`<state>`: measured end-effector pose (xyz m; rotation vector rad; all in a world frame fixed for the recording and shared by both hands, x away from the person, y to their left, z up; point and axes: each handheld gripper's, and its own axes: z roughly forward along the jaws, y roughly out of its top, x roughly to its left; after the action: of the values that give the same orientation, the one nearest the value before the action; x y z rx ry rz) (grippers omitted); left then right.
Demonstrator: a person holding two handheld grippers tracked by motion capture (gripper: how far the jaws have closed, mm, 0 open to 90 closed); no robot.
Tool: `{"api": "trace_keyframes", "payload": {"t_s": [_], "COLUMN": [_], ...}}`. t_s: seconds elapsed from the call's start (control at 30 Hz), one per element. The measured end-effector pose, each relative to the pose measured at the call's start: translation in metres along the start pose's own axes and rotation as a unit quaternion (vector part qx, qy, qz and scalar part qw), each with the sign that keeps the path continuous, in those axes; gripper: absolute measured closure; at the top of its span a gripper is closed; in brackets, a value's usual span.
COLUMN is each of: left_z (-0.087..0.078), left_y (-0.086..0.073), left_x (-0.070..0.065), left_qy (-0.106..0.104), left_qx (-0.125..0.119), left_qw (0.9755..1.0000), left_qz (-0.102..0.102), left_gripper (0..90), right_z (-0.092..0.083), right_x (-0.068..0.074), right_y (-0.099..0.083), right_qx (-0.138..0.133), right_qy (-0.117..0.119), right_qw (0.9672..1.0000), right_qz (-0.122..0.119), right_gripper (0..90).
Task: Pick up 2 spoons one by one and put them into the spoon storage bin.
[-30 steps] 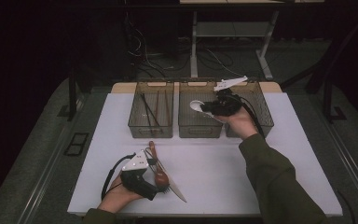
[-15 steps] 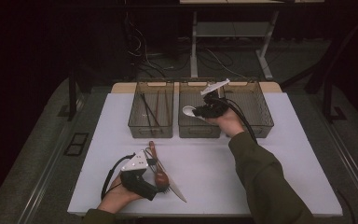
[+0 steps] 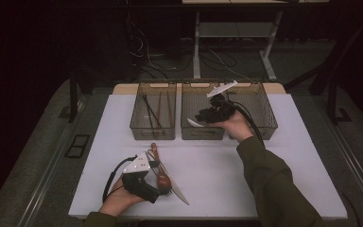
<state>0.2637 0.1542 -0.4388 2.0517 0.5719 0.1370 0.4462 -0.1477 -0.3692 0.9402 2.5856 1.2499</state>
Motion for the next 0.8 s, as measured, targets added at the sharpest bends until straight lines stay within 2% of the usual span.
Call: {"api": "trace_keyframes", "payload": {"t_s": [0.07,0.17,0.3,0.47,0.57,0.67,0.73,0.8], "left_z": [0.0,0.0,0.0,0.0,0.0,0.0,0.0,0.0], "left_y": [0.0,0.0,0.0,0.0,0.0,0.001,0.001,0.001], "left_x": [0.0,0.0,0.0,0.0,-0.001,-0.001,-0.001,-0.001], "left_qy": [0.001,0.001,0.001,0.001,0.001,0.001,0.001,0.001], "left_qx": [-0.002,-0.001,-0.003,0.001,0.002,0.002,0.001,0.0], "left_qw": [1.0,1.0,1.0,1.0,1.0,1.0,1.0,1.0], "left_qz": [-0.001,-0.002,-0.004,-0.002,-0.001,-0.001,-0.002,-0.002], "left_gripper": [0.0,0.0,0.0,0.0,0.0,0.0,0.0,0.0], "right_z": [-0.008,-0.017,-0.03,-0.045,-0.053,-0.06,-0.063,-0.064], "right_x": [0.001,0.005,0.011,0.018,0.021,0.022,0.024,0.026], "right_y": [-0.003,-0.01,-0.027,-0.05,-0.061,-0.071,-0.078,-0.086], "right_qx": [-0.012,-0.021,-0.028,-0.032,-0.03,-0.031,-0.025,-0.014], "right_qy": [0.009,0.008,0.016,0.004,-0.007,-0.008,-0.017,-0.016], "right_qw": [0.9999,0.9997,0.9994,0.9994,0.9994,0.9993,0.9994,0.9996], "right_qz": [0.006,0.01,0.012,0.009,0.014,0.021,0.018,0.018], "right_gripper": [57.8,52.2,48.4,41.5,37.1,31.0,28.2,27.1]}}
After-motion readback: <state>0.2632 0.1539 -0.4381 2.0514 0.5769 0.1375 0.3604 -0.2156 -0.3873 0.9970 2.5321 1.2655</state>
